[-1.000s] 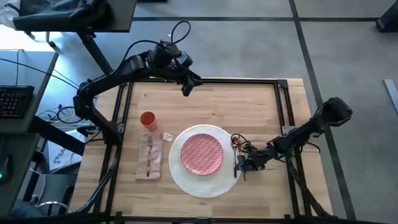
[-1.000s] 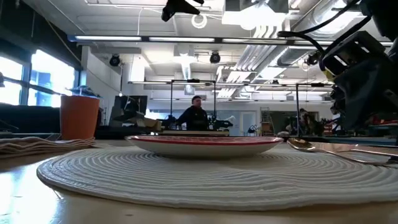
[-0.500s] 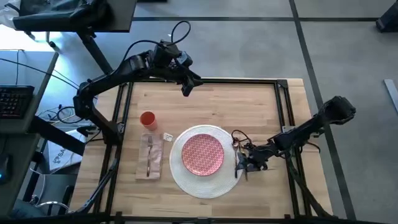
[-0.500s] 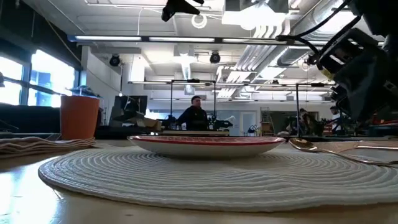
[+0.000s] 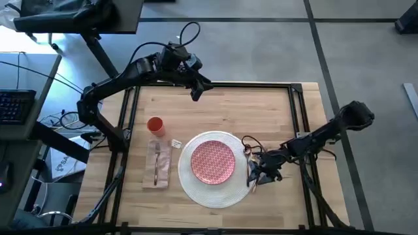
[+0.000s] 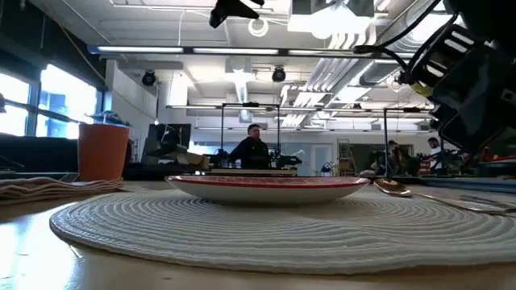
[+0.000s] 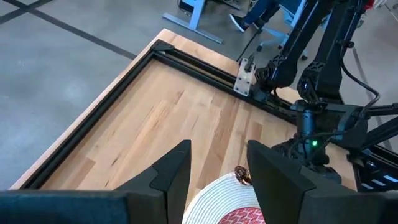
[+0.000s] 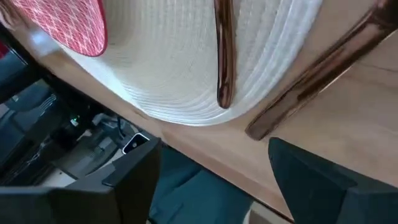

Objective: Set table place
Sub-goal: Put the table knife beside the gold fork

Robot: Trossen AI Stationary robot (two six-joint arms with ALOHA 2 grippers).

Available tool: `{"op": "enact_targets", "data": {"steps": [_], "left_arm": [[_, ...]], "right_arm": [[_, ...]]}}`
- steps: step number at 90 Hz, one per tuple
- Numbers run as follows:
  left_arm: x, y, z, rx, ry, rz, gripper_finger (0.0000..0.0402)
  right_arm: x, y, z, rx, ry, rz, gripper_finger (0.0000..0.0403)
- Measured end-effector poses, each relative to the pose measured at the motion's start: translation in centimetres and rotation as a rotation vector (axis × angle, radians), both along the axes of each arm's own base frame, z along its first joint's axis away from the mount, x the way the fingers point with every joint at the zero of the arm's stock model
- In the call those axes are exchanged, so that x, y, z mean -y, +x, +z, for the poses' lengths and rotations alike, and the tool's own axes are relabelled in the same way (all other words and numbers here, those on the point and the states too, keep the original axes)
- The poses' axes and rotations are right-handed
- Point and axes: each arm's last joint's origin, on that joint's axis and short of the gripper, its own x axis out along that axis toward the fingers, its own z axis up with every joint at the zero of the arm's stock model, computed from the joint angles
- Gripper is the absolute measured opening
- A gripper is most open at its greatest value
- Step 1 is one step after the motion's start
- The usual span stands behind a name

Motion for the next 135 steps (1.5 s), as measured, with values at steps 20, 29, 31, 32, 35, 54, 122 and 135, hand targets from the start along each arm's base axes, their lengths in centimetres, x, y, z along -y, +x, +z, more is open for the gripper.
{"op": "enact_targets", "data": {"steps": [20, 29, 31, 32, 35, 54, 122, 135], "left_arm": [[-0.5, -1.5, 0.6, -0.002, -0.024, 0.039, 0.0138], [-1.2, -3.3, 1.3, -0.007, -0.003, 0.069, 0.0138], [-1.5, -3.7, 1.4, -0.012, 0.002, 0.077, 0.0138], [-1.5, -3.8, 1.5, -0.013, 0.004, 0.081, 0.0138], [-1.8, -4.3, 1.6, -0.020, 0.013, 0.093, 0.0138], [-3.1, -6.3, 2.1, -0.029, 0.023, 0.163, 0.0138], [-3.2, -6.2, 2.0, -0.034, 0.034, 0.164, 0.0138], [-3.2, -6.2, 2.0, -0.035, 0.036, 0.163, 0.0138]], "right_arm": [[1.4, -1.7, 2.8, 0.071, -0.037, -0.044, 0.0275], [2.8, -3.1, 4.0, 0.082, -0.076, -0.063, 0.0275], [3.1, -3.5, 4.2, 0.084, -0.087, -0.066, 0.0274], [3.3, -3.6, 4.3, 0.084, -0.092, -0.069, 0.0273], [3.8, -4.1, 4.5, 0.087, -0.106, -0.073, 0.0270], [5.4, -6.0, 3.9, -0.040, -0.178, -0.005, 0.0216], [5.9, -2.9, -1.2, -0.256, -0.507, -0.007, 0.0001], [6.3, -2.6, -1.4, -0.246, -0.521, -0.036, 0.0000]]}}
